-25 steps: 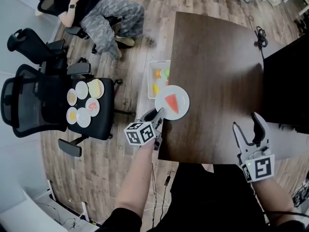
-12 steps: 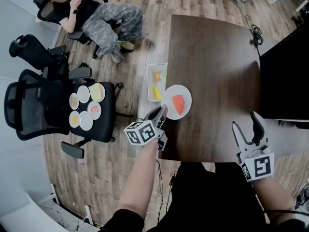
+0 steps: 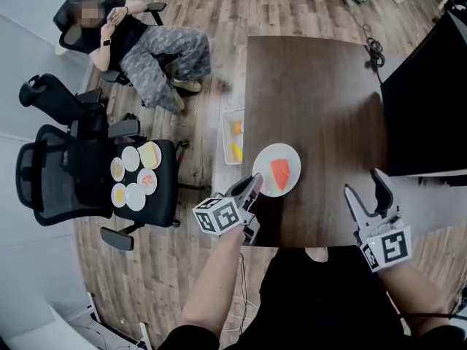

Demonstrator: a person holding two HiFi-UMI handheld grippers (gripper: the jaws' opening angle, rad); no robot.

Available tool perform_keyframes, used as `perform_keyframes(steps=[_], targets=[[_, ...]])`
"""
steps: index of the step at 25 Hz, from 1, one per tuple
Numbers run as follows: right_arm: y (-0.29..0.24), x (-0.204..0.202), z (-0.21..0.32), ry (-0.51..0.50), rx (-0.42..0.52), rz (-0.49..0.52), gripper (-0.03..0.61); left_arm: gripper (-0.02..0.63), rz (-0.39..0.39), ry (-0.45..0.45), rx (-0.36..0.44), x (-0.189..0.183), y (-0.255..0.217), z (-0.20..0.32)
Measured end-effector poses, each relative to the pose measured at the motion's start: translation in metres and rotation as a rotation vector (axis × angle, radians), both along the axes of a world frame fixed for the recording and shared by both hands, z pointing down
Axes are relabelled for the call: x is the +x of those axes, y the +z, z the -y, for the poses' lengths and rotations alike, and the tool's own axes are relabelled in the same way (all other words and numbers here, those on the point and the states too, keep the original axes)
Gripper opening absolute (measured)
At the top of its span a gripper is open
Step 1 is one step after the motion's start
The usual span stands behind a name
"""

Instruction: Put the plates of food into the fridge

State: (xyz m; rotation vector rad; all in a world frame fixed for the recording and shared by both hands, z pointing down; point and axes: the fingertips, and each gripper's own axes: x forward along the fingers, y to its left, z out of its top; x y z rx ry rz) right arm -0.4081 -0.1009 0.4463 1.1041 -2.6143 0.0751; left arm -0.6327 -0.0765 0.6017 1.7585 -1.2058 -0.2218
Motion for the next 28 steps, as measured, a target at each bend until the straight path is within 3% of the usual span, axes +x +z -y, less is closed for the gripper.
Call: perform_keyframes(steps=[15,23,28], targets=[[-0.002,0.045,0.018,0.02,-0.157,0.174,0.276,0.017,-0.093,0.181,0.082,0.094,-0.09,0.023],[0.009,0.07,0.033,0.044,-0.245,0.303,0.276,0.018,-0.124,0.229,0.1,0.127,-0.132,0.024],[0.008,0.077,0.031,-0.002,-0.315,0.379,0.276,0.018,-0.121,0.285,0.109,0.154,-0.155,0.018]])
